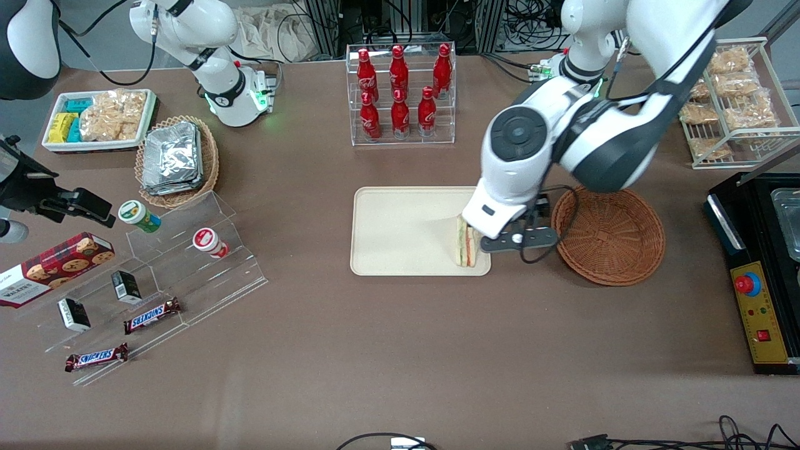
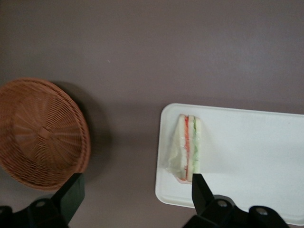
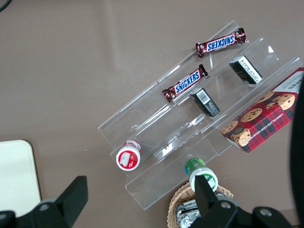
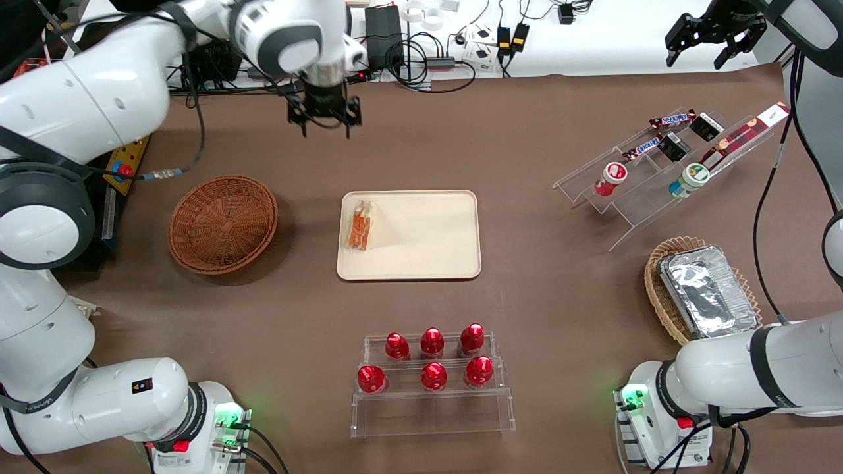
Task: Place sandwich from basket to tray
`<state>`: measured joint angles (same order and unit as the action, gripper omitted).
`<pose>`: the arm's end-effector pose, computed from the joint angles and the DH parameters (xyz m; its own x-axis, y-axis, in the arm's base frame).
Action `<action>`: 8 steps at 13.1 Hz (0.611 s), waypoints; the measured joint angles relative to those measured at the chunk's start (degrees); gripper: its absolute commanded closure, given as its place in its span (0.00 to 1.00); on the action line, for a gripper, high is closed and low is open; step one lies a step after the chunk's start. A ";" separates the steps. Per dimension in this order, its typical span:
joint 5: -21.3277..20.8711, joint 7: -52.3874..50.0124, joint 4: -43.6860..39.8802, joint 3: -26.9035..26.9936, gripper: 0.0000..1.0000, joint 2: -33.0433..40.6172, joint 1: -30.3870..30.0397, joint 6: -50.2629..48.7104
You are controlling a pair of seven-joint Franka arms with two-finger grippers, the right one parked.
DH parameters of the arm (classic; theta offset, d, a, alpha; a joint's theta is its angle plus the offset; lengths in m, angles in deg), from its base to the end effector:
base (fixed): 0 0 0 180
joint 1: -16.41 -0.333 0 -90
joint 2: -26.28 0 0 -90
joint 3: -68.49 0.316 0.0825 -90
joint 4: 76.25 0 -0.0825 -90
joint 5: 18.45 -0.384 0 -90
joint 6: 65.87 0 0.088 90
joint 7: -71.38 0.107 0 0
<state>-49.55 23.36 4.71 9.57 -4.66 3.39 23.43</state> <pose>0.5665 -0.3219 0.4887 0.9986 0.0419 -0.0323 0.0362 -0.9867 -0.1585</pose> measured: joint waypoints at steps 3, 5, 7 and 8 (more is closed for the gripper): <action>0.05 12.27 -3.95 0.09 0.00 1.02 -6.12 -2.58; 2.26 15.62 -4.67 -0.42 0.00 1.28 -11.77 -2.60; 4.47 19.06 -5.25 -1.31 0.00 2.90 -16.02 -4.69; 4.72 20.04 -5.42 -1.45 0.00 4.30 -16.38 -6.68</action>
<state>-44.83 43.39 -0.71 8.12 -0.35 -12.99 16.75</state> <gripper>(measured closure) 0.000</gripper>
